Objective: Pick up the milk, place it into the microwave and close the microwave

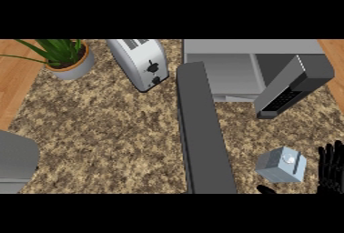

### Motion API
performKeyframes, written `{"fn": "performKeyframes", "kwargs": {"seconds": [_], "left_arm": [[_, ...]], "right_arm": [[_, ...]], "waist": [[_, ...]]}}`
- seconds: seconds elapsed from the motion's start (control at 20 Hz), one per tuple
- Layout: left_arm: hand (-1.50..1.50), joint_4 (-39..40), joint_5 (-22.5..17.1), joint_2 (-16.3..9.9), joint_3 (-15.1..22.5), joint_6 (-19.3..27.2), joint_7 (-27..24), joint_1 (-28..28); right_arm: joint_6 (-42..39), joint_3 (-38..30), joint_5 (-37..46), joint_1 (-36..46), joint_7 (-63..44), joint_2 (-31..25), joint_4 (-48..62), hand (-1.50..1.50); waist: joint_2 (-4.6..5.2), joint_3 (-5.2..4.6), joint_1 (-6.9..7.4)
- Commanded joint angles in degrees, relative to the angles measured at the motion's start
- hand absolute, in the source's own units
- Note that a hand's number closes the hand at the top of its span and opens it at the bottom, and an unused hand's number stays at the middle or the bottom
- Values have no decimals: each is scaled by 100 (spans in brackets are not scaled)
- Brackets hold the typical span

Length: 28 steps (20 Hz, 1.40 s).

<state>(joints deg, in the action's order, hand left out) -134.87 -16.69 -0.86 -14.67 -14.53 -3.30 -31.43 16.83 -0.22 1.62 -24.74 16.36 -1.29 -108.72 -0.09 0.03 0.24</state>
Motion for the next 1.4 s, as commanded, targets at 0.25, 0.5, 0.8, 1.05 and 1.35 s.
{"fn": "performKeyframes", "kwargs": {"seconds": [0.25,0.5,0.8,1.05,1.35], "left_arm": [[-150,-84,-334,-23,-422,-248,110,-12],[-150,-458,-273,75,-266,33,700,222],[-150,-303,-578,82,-534,-336,412,-85],[-150,-248,-161,84,7,-96,-188,-419],[-150,-247,-336,83,-281,-336,89,-255]], "right_arm": [[-451,-559,-434,127,1369,39,1717,-150],[-755,-980,-658,773,1820,-185,2823,-150],[-1076,-1037,-651,460,2586,-174,3308,-150],[-669,-1335,-592,1478,2385,-312,4064,-150],[-784,-1495,-512,1950,3428,-375,5513,-150]], "waist": [[2,-1,1],[10,3,8],[3,0,1],[3,-2,29],[6,0,18]]}}
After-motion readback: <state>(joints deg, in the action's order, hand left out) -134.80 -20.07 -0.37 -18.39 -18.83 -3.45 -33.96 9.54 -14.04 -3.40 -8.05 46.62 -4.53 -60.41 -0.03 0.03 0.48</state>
